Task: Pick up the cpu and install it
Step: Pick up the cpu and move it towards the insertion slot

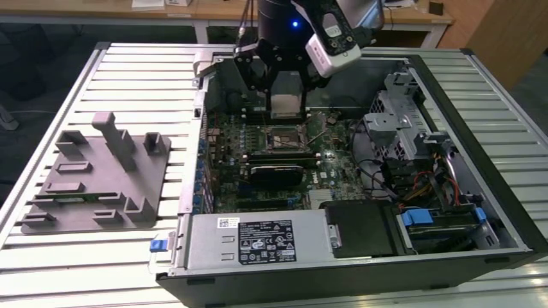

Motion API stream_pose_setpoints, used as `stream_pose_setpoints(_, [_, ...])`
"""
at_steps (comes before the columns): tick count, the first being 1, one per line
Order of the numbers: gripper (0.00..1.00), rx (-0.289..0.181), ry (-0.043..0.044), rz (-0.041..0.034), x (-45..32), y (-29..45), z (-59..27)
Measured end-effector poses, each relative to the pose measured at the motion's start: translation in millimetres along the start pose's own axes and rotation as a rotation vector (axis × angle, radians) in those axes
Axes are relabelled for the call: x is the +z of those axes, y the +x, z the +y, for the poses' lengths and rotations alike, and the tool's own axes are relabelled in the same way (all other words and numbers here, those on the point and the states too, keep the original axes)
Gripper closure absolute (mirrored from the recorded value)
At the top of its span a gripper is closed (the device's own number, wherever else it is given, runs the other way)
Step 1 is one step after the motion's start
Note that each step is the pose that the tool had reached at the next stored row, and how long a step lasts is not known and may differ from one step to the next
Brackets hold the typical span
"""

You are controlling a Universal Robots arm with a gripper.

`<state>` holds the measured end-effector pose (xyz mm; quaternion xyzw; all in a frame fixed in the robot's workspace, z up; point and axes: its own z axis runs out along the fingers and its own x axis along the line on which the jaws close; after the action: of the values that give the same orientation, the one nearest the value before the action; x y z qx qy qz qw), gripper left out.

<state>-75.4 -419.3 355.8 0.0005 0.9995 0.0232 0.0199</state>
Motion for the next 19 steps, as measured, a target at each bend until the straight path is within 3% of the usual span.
stream_pose_setpoints(19, [0.46,0.0,0.0008,0.0025,22.4,-4.4,10.1])
